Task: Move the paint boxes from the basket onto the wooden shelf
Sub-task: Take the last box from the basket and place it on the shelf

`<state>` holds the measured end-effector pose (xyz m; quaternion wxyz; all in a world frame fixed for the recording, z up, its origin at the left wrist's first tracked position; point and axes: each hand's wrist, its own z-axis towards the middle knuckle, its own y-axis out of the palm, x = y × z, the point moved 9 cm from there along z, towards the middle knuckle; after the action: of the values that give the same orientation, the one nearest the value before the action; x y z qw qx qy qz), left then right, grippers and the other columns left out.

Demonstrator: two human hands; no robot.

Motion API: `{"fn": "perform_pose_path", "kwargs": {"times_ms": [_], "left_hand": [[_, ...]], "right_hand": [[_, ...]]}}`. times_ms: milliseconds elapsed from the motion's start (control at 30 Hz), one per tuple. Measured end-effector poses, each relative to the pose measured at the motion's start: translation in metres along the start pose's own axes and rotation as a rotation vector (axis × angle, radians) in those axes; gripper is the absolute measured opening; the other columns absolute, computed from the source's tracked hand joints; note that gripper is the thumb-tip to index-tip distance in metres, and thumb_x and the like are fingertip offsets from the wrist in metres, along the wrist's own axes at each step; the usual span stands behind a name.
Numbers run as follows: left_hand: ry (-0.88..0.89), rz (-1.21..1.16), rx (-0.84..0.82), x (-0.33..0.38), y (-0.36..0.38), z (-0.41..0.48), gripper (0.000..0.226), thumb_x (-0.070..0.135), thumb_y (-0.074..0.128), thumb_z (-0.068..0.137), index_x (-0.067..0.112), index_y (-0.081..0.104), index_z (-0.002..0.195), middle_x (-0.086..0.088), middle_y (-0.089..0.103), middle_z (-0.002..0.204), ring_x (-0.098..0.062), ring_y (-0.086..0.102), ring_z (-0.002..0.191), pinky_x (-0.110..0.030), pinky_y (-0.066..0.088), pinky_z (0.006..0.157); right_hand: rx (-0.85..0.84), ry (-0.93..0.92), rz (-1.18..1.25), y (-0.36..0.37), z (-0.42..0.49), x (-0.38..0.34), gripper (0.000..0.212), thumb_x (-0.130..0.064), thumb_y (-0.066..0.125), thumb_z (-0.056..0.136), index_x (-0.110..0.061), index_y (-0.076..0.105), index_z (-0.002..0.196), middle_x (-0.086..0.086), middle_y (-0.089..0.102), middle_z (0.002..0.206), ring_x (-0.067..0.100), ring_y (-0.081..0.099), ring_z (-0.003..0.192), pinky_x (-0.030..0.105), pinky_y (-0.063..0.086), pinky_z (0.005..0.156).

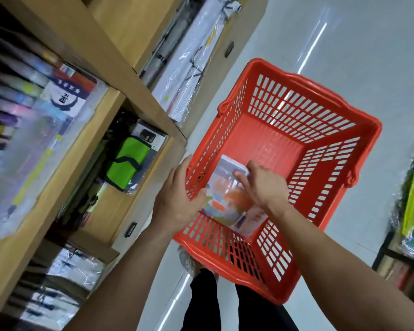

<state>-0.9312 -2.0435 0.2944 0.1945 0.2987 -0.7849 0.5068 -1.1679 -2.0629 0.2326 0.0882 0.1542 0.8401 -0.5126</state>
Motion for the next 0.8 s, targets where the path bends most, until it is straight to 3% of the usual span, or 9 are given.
{"fn": "perform_pose_path", "kwargs": {"times_ms": [100,200,333,433,533,600,700,800], "left_hand": [[0.033,0.066,0.029,0.011,-0.013,-0.005,0.077,0.055,0.062,0.081,0.036,0.035,0.150,0.004,0.051,0.144,-0.019,0.052,0.127,-0.042,0.048,0.104],[0.124,0.112,0.076,0.035,-0.029,-0.019,0.072,0.062,0.060,0.081,0.033,0.041,0.144,0.010,0.050,0.138,-0.016,0.048,0.125,-0.033,0.040,0.101],[0.060,-0.158,-0.063,0.064,-0.041,-0.048,0.062,0.078,0.060,0.076,0.042,0.049,0.125,0.014,0.069,0.111,-0.007,0.066,0.107,-0.030,0.052,0.089],[0.092,-0.295,-0.011,0.096,-0.077,-0.073,0.068,0.090,0.049,0.076,0.035,0.054,0.116,0.007,0.072,0.112,-0.016,0.070,0.105,-0.045,0.057,0.089],[0.108,-0.321,0.088,0.120,-0.128,-0.103,0.051,0.088,0.048,0.080,0.049,0.053,0.112,0.008,0.073,0.116,-0.017,0.071,0.106,-0.047,0.058,0.085],[0.083,-0.344,0.192,0.124,-0.168,-0.128,0.045,0.075,0.054,0.086,0.039,0.057,0.113,0.013,0.074,0.111,-0.012,0.071,0.102,-0.040,0.058,0.084],[0.034,-0.433,0.372,0.115,-0.226,-0.175,0.014,0.058,0.059,0.092,0.047,0.057,0.102,0.031,0.072,0.100,0.009,0.068,0.088,-0.013,0.051,0.069],[-0.036,-0.584,0.556,0.095,-0.272,-0.231,0.020,0.056,0.061,0.092,0.043,0.061,0.107,0.027,0.073,0.106,0.006,0.070,0.091,-0.019,0.052,0.072]], "right_hand": [[0.082,-0.064,0.028,-0.049,-0.023,-0.014,0.052,-0.075,0.033,0.096,-0.026,0.051,0.101,0.000,0.074,0.088,0.032,0.073,0.082,0.034,0.039,0.059],[0.166,-0.133,0.068,-0.108,-0.048,-0.030,0.054,-0.078,0.030,0.092,-0.029,0.049,0.100,-0.001,0.074,0.080,0.033,0.072,0.076,0.036,0.046,0.059],[0.274,-0.229,0.141,-0.195,-0.083,-0.057,0.057,-0.079,0.035,0.089,-0.028,0.057,0.097,-0.003,0.071,0.075,0.029,0.070,0.072,0.040,0.054,0.062],[0.356,-0.297,0.208,-0.251,-0.106,-0.078,0.051,-0.077,0.044,0.087,-0.028,0.059,0.091,-0.007,0.067,0.072,0.020,0.066,0.068,0.036,0.051,0.059],[0.431,-0.348,0.311,-0.295,-0.127,-0.095,0.045,-0.071,0.056,0.085,-0.028,0.065,0.089,-0.011,0.067,0.083,0.014,0.061,0.076,0.033,0.046,0.063],[0.482,-0.326,0.435,-0.313,-0.138,-0.095,0.048,-0.068,0.063,0.081,-0.025,0.068,0.102,-0.009,0.068,0.098,0.013,0.061,0.088,0.032,0.047,0.074],[0.374,-0.307,0.755,-0.304,-0.153,-0.114,0.058,-0.067,0.068,0.078,-0.030,0.060,0.121,-0.009,0.072,0.107,0.011,0.068,0.090,0.031,0.052,0.077],[0.095,-0.458,0.964,-0.264,-0.180,-0.185,0.050,-0.069,0.071,0.080,-0.036,0.063,0.116,-0.001,0.077,0.104,0.017,0.072,0.090,0.044,0.058,0.078]]}}
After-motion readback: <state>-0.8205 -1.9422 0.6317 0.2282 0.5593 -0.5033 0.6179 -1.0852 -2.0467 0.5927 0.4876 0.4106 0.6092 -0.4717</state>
